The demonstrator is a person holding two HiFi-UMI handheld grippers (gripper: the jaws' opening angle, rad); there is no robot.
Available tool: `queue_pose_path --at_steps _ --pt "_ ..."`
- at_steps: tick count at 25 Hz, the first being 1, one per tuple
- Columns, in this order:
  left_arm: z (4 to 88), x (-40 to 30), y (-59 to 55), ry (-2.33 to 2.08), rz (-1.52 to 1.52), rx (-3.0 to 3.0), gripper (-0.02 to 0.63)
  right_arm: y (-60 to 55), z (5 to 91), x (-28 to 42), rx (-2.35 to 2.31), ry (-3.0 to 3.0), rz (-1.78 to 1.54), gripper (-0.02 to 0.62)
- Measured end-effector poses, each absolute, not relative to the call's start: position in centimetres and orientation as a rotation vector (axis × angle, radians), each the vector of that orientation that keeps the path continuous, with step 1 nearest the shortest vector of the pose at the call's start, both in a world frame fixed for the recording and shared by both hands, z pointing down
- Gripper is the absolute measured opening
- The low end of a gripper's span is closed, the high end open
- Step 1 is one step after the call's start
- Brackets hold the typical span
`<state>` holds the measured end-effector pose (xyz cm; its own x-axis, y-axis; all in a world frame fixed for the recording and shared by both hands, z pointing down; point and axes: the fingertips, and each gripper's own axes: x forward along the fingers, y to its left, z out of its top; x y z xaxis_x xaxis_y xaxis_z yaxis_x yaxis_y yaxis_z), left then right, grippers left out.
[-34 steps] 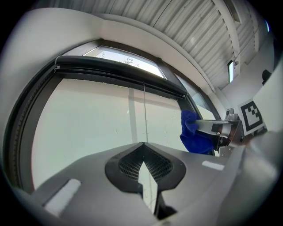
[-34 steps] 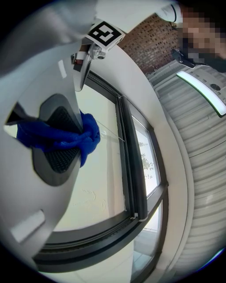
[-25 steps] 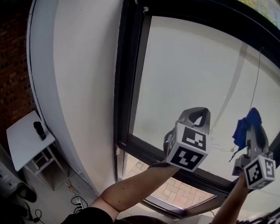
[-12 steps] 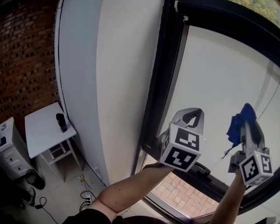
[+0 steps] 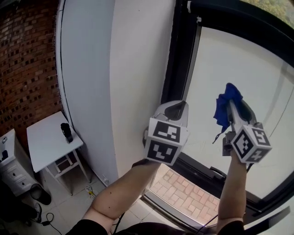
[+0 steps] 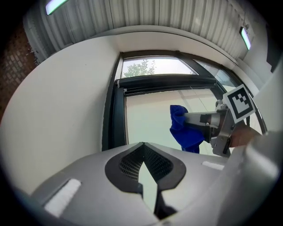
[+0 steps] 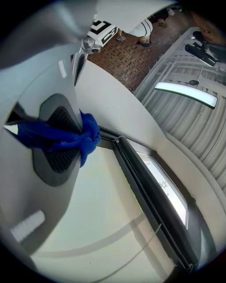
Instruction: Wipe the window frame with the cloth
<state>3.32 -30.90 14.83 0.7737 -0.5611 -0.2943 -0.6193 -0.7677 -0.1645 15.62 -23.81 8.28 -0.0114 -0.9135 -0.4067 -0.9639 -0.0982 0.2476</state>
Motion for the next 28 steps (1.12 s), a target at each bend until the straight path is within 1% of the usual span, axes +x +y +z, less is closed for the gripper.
queue_pose_path --at_steps 6,9,16,23,28 --pt "15.3 1.5 -33.3 0.938 0.296 -2.71 -0.006 -27.5 9.1 13.7 -2.185 2.055 0.66 0.102" --pt "15.9 0.9 -33.7 0.914 0.279 -2.712 -0.006 -28.9 9.0 12.7 -2.174 2.048 0.681 0.103" --pt "15.5 2.5 -36.0 0.893 0.294 -2.75 -0.006 -32.4 7.8 14.1 -2.21 2.007 0.639 0.102" --pt "15.7 4.8 -36.3 0.893 0.271 -2.754 -0.006 -34.6 3.9 15.8 -2.096 2.013 0.65 0.103" --pt "15.7 6.4 -35.8 0.906 0.244 -2.743 -0.006 -36.4 -0.2 15.6 -1.99 2.045 0.677 0.102"
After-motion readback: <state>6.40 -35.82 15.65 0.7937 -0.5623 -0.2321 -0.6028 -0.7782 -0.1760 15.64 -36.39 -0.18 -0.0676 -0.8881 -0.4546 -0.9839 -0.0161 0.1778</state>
